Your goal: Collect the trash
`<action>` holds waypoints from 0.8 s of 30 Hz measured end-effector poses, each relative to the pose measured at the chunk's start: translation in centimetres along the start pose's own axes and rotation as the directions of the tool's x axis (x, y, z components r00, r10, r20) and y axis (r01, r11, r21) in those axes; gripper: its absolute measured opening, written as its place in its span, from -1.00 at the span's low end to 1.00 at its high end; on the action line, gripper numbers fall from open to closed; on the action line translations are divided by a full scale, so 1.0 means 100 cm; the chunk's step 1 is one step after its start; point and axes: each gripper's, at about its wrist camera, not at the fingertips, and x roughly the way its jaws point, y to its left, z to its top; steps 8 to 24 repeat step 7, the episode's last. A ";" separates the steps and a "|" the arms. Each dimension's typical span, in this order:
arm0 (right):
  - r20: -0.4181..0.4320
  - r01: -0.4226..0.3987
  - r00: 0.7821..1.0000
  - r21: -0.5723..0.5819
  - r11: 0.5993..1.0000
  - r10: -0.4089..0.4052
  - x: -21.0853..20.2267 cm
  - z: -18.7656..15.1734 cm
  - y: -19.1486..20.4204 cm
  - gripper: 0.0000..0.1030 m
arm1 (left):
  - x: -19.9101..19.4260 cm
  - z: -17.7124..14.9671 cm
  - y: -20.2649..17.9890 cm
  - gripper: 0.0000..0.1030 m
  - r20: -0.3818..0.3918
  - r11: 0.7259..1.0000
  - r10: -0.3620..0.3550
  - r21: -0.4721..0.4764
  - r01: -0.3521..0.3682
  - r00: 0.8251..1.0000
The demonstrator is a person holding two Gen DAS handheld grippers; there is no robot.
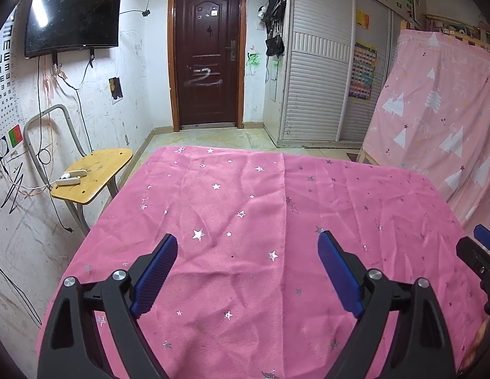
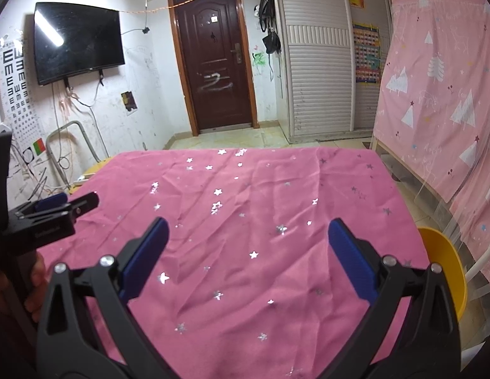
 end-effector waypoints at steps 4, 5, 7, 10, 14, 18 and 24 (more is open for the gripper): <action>-0.009 0.002 1.000 0.003 1.000 -0.002 0.001 0.000 0.000 0.88 | 0.001 0.002 0.001 0.60 -0.003 1.000 0.000 -0.005 0.000 1.000; -0.012 0.002 1.000 0.005 1.000 -0.002 0.002 0.000 0.000 0.88 | 0.001 0.002 0.002 0.60 -0.003 1.000 0.002 -0.006 -0.002 1.000; -0.018 0.004 1.000 0.008 1.000 -0.004 0.003 0.001 -0.001 0.88 | 0.001 0.004 0.006 0.60 -0.005 1.000 0.002 -0.014 -0.002 1.000; -0.018 0.004 1.000 0.008 1.000 -0.004 0.003 0.001 -0.001 0.88 | 0.001 0.004 0.006 0.60 -0.005 1.000 0.002 -0.014 -0.002 1.000; -0.018 0.004 1.000 0.008 1.000 -0.004 0.003 0.001 -0.001 0.88 | 0.001 0.004 0.006 0.60 -0.005 1.000 0.002 -0.014 -0.002 1.000; -0.018 0.004 1.000 0.008 1.000 -0.004 0.003 0.001 -0.001 0.88 | 0.001 0.004 0.006 0.60 -0.005 1.000 0.002 -0.014 -0.002 1.000; -0.018 0.004 1.000 0.008 1.000 -0.004 0.003 0.001 -0.001 0.88 | 0.001 0.004 0.006 0.60 -0.005 1.000 0.002 -0.014 -0.002 1.000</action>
